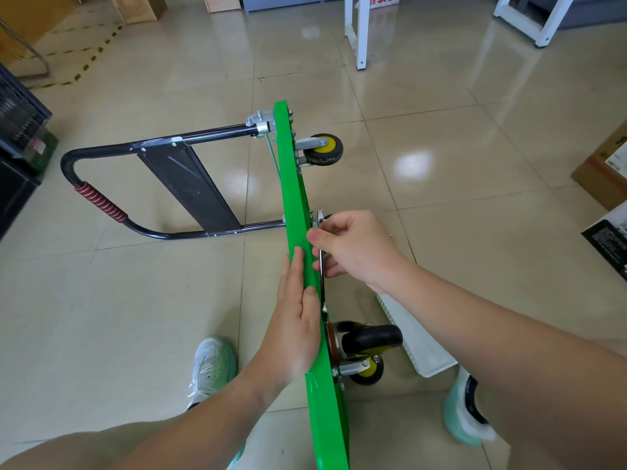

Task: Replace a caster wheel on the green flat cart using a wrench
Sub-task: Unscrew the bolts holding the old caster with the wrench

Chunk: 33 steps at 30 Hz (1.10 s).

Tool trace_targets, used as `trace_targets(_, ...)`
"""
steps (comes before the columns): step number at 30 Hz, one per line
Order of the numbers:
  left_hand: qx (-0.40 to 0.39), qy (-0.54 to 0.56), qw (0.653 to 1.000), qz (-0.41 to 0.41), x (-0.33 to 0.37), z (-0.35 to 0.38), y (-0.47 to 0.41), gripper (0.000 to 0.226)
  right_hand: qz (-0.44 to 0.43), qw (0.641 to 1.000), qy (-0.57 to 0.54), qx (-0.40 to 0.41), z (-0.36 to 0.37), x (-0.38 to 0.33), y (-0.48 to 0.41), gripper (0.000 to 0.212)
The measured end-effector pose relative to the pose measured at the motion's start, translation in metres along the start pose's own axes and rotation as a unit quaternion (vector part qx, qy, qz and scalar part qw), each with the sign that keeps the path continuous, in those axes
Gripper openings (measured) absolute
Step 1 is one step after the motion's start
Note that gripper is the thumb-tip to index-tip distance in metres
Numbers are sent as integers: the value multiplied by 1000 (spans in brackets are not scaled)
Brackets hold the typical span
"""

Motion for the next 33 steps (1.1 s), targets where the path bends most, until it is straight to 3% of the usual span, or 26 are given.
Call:
trace_targets(21,-9,-23,1000,-7,1,1,0,58,21,1000,-6,12,0,1,0,14)
trace_targets(33,5,7,1000,-5,-2,-1,1,59,16,999,37,-28,3,-1,-7,16)
Point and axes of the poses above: each hand's wrist, its own y-axis away from the middle knuckle, its own z-axis out of the palm, x = y × z, the point moved 6 cm from there along -y, towards the middle knuckle, and after that the axes turned 6 degrees about z, right-handed, at the moved point
